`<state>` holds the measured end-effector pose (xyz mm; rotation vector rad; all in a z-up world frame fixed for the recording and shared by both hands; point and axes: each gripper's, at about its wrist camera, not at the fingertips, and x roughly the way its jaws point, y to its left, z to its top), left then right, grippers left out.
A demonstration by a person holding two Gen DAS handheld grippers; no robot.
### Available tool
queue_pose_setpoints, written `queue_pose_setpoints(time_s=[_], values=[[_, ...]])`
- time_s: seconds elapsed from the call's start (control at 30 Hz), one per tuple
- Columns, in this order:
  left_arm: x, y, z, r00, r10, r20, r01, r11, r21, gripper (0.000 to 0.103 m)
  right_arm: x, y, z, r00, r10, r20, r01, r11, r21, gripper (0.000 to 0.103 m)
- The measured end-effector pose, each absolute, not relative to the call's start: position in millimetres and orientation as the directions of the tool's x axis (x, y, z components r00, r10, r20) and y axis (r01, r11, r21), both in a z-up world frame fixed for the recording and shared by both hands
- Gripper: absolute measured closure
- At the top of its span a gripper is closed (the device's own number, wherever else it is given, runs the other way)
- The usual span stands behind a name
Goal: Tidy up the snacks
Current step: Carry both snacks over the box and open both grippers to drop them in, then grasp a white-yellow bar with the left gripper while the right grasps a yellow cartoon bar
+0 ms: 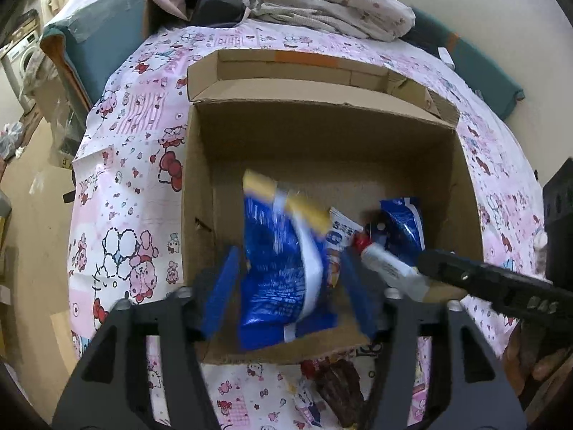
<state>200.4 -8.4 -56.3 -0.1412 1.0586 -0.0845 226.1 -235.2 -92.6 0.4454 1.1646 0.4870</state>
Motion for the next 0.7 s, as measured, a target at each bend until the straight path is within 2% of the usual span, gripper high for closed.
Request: queue_pose_setpoints(time_s=[0.03,0.07,0.13,0.7], values=[[200,-9,-56,0.488,-0.137,-0.862,0.001,0.988,-0.157,0.029,226,-237,-92,0.323,0.577,-0.75,-0.131,0.812,0.569,0.029],[198,-8,-55,0.492,-0.138,-0.86,0.0,0.987,-0.159,0.026,226,-238,-90,0.332,0.574,-0.749,-0.133,0.814,0.565,0.024],[195,-8,-52,0.501,-0.13,-0.856,-0.003,0.988,-0.152,0.023,225,-239,-89,0.339,0.565,-0.752,-0.136,0.821,0.555,0.024],[180,-1,-42,0.526,-0.126,-0.841,-0.022,0.987,-0.161,0.023,215,-232,-83,0.334,0.554,-0.763,-0.149,0.83,0.538,0.024]])
